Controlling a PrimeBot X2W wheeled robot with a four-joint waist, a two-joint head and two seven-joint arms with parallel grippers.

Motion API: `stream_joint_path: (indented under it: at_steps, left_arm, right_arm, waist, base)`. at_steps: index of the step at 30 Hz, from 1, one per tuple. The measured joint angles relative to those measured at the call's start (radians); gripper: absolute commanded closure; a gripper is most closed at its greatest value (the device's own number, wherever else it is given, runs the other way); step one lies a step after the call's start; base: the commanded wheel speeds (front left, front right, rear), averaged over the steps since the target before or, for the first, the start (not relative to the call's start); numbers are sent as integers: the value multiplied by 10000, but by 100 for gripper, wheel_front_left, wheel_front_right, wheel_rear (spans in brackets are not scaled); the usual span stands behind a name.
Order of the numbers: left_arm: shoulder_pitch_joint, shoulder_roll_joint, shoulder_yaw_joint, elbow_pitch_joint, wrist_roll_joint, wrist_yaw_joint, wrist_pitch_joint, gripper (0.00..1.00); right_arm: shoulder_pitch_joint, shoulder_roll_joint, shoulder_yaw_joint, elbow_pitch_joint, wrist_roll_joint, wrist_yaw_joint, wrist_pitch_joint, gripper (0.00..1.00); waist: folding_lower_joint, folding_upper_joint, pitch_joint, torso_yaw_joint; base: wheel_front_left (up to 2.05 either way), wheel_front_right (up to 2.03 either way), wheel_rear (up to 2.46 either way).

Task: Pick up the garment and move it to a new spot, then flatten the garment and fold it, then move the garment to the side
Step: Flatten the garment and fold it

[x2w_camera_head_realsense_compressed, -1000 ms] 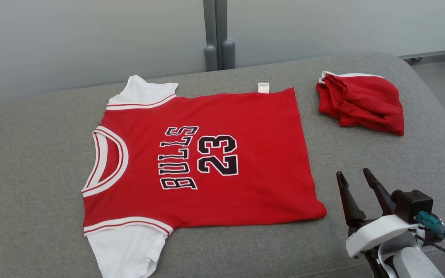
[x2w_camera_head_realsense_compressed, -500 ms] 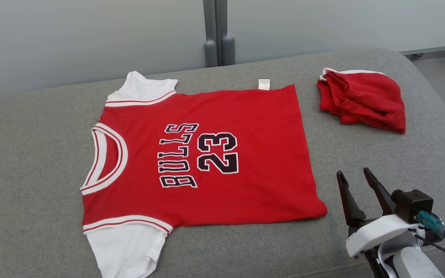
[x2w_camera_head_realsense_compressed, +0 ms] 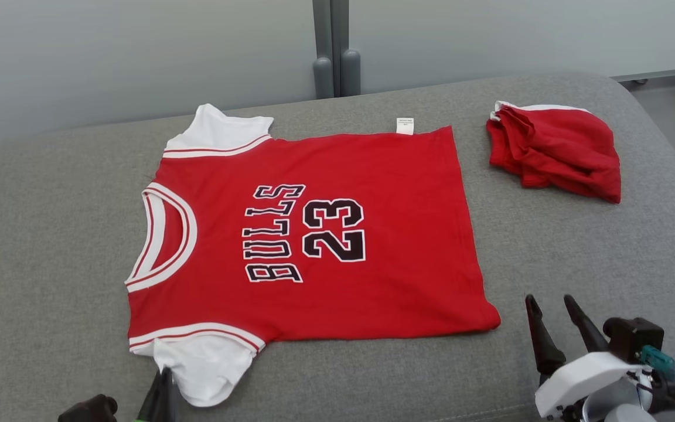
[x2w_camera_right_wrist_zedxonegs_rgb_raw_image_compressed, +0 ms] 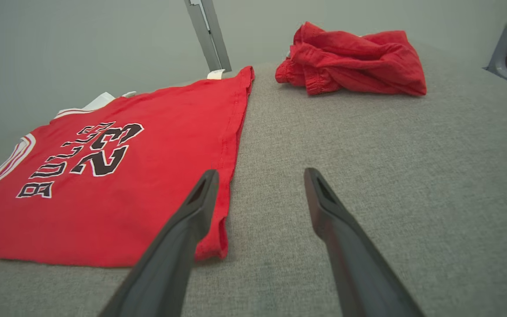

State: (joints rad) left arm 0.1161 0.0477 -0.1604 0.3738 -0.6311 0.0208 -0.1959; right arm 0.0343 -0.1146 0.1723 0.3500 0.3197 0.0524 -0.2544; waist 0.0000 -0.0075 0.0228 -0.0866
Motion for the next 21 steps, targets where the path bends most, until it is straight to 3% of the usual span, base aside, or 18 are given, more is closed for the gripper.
stream_joint_path:
  at_steps: [10,21]
  left_arm:
    - [-138,2,510,-1035,4,-31,-355,100]
    - [-137,2,318,-1375,132,-31,-357,100]
  right_arm:
    - [336,566,-280,936,1484,313,178,0]
    - [-307,709,-221,1812,2813,546,541,0]
  waist:
    - [0,0,84,408]
    - [0,0,235,796]
  base:
    - [0,0,0]
    - [0,0,0]
